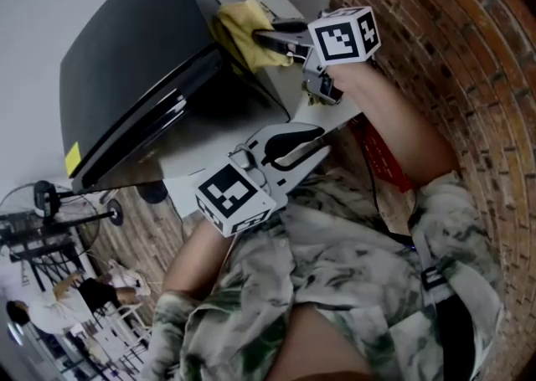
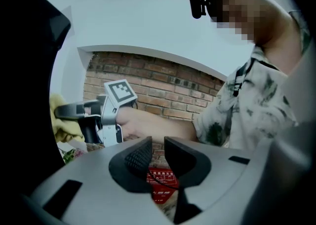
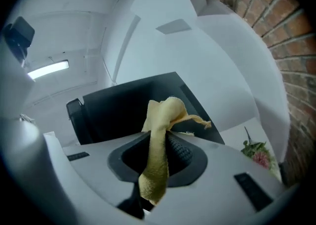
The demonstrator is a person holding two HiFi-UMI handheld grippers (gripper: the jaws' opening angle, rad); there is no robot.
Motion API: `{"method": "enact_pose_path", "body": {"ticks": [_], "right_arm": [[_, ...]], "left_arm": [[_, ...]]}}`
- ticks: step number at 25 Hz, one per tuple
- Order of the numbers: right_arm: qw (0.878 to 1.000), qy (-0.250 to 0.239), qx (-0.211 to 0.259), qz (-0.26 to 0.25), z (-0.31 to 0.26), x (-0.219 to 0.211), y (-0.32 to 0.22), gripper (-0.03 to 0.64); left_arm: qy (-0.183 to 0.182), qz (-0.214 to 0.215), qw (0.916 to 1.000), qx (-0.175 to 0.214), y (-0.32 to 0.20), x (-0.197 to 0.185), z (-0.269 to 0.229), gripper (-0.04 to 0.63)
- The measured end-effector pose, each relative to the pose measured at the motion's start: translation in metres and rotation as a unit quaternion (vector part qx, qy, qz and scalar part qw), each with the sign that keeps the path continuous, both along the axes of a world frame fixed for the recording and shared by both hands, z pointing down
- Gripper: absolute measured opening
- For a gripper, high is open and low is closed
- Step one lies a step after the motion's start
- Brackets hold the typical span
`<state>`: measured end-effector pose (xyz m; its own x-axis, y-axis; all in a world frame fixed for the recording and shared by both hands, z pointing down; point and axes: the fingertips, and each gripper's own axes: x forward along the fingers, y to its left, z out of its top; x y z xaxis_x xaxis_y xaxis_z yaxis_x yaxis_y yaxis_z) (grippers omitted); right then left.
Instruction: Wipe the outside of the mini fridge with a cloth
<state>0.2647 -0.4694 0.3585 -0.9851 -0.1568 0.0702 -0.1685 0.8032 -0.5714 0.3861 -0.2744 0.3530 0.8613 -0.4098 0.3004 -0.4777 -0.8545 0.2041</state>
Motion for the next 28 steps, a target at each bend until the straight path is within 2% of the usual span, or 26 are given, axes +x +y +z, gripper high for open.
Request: {"method": "enact_pose_path", "body": {"ticks": [4,10,19,28], "right_arm": [[0.999,0.038,-0.028,0.004,0.05,-0.006,0.002,0.086],[0.995,0.095,-0.036,0.005,0.113,-0.013,0.01,0.086],[0.981,0.191,-0.022,0.001,0.194,-0.017,0.009,0.086],[0.958,0.285,0.029,-0.008,0.24,-0.021,0.005,0.086]], "left_arm": [[0.0,-0.005,1.0,0.0,0.001,-0.003,0.001,0.086],[-0.003,-0.013,0.9998,-0.013,0.003,-0.001,0.001,0.086],[-0.006,-0.019,0.9995,-0.023,0.001,-0.008,0.007,0.086],[-0.007,-0.033,0.9991,-0.025,0.004,-0.02,0.007,0.086]]}}
